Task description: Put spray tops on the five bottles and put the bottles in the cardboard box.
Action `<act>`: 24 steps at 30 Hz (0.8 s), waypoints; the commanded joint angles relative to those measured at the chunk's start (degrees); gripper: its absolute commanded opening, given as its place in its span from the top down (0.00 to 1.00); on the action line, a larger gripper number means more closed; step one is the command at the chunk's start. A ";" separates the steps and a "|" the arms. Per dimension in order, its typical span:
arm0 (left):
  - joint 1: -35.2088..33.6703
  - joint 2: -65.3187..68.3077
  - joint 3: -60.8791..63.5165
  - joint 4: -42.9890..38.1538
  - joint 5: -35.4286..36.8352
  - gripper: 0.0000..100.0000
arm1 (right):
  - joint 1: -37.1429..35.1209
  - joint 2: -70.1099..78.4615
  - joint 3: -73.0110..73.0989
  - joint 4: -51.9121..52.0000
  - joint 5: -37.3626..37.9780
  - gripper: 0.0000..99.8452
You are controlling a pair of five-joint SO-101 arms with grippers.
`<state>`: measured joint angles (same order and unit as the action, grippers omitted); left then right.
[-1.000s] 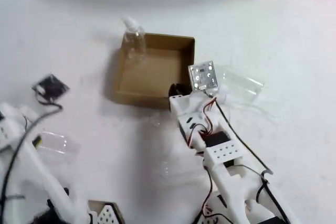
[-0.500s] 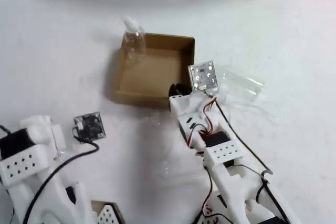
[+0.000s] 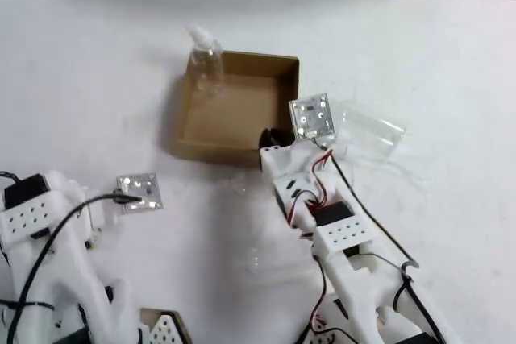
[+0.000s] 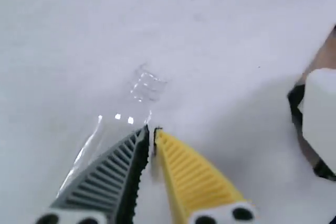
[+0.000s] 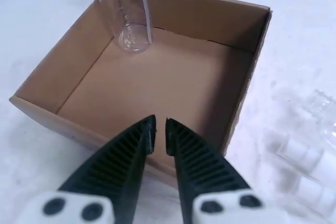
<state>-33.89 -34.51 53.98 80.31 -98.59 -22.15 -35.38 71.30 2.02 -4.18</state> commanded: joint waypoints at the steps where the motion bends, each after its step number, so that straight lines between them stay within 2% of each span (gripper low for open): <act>1: 0.31 7.52 -0.88 -4.04 0.00 0.98 | -0.48 -0.04 -1.67 -0.04 0.09 0.98; 10: 0.92 22.37 -11.34 -5.36 2.81 0.98 | -0.48 -0.04 -1.67 0.04 0.09 0.98; 17: 6.55 27.30 -12.40 -13.98 12.48 0.98 | -0.48 -0.04 -1.67 -0.04 0.09 0.98; 24: 11.38 28.62 -12.92 -20.31 16.97 0.98 | -0.48 -0.04 -1.67 -0.04 0.09 0.98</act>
<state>-25.27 -6.02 44.40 63.69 -84.79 -22.15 -35.38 71.30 2.02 -4.18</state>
